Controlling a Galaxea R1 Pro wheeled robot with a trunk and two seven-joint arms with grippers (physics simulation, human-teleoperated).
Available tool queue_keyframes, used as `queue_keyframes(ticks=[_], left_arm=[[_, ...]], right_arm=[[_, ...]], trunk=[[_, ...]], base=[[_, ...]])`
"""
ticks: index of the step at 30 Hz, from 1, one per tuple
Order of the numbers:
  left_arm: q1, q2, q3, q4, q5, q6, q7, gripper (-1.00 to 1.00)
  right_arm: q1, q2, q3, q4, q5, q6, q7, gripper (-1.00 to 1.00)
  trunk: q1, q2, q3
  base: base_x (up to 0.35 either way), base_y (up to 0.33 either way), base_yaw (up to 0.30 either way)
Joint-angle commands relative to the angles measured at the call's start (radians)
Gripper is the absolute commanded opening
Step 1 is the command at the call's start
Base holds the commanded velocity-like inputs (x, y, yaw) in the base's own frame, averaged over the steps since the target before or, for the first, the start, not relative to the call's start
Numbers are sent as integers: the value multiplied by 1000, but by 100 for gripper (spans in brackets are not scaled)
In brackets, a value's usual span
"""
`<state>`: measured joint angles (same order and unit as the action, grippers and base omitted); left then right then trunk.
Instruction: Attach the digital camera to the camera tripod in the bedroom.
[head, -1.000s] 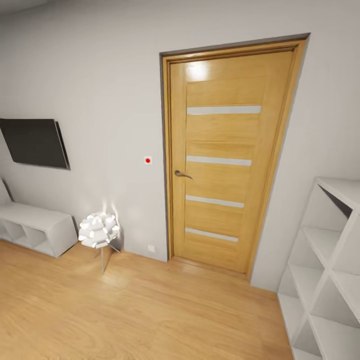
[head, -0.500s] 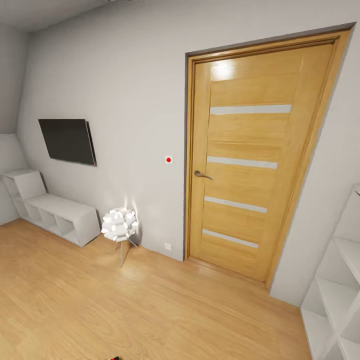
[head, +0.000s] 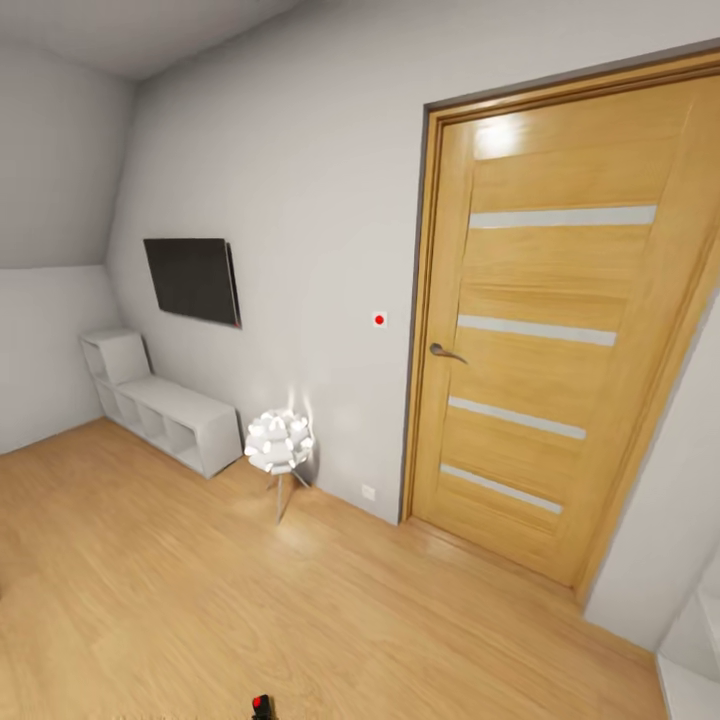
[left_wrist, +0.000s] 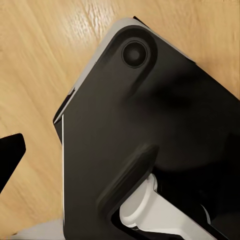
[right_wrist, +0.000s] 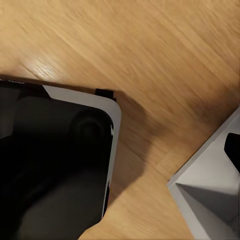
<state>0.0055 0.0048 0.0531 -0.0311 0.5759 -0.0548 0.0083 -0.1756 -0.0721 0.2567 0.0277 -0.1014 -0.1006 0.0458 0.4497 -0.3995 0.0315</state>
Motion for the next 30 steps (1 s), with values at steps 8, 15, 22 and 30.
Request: queue_keyframes(ticks=[8, 15, 22, 30], left_arm=[[1, 0, 5, -1, -2, -2, 1, 100], [1, 0, 5, -1, -2, -2, 1, 100], [1, 0, 5, -1, -2, -2, 1, 100], [1, 0, 3, -1, -3, -1, 0, 100]], right_arm=[[-1, 0, 7, 3, -11, -7, 5, 100], [-1, -1, 7, 3, -11, -6, 5, 100], [-1, -2, 7, 3, -11, -7, 5, 100], [-1, -2, 7, 3, -11, -7, 5, 100]], trunk=[[0, -1, 0], [0, -1, 0], [0, -1, 0], [0, -1, 0]], base=[[0, 0, 272], [0, 0, 272], [0, 0, 272], [0, 0, 272]])
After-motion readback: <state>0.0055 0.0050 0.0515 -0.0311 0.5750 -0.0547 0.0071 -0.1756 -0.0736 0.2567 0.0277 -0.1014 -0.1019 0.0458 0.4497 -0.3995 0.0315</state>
